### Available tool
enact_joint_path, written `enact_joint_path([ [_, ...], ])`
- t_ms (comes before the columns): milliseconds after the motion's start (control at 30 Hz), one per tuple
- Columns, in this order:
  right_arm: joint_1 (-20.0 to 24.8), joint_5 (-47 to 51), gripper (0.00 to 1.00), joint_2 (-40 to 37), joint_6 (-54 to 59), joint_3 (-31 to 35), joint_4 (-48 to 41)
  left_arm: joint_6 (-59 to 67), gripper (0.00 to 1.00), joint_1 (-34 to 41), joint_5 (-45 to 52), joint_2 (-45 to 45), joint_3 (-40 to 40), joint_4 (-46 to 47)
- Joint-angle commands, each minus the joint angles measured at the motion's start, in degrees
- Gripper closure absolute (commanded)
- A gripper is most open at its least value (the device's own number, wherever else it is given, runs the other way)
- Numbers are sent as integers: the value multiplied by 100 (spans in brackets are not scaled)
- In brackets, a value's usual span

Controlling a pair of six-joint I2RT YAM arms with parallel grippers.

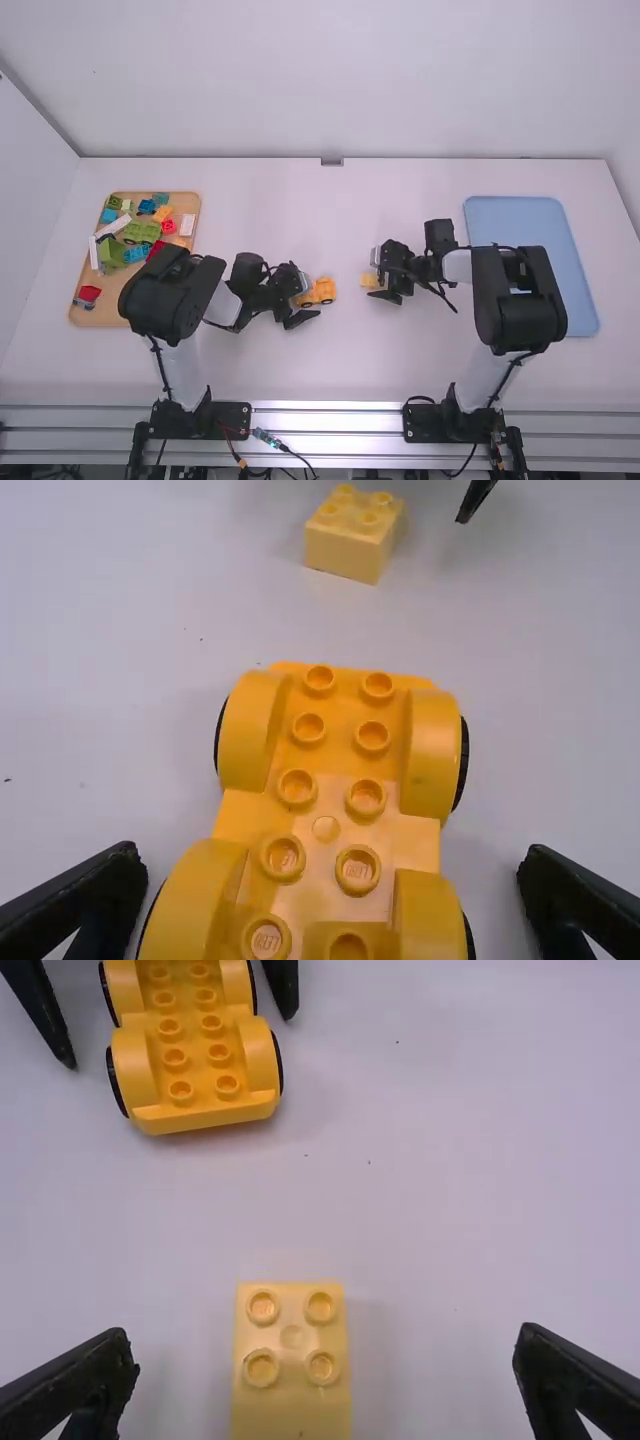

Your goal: Assemble lego blocks to make yellow taxi

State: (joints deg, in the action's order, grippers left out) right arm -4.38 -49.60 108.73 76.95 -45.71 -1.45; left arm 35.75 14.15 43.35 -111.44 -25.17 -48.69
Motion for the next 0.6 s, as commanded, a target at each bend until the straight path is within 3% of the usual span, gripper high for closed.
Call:
enact_joint_path([
  [0, -4, -181, 1, 46, 24, 37, -12, -33, 1, -28, -76, -68, -70, 179],
  [167, -7, -177, 5, 46, 26, 37, -20, 372, 0, -26, 203, -68, -577, 1248],
  [300, -4, -153, 9, 46, 28, 37, -33, 780, 5, -26, 369, -68, -866, 1908],
  [567, -4, -160, 10, 46, 26, 37, -40, 776, 22, -24, 203, -68, -964, 2149],
])
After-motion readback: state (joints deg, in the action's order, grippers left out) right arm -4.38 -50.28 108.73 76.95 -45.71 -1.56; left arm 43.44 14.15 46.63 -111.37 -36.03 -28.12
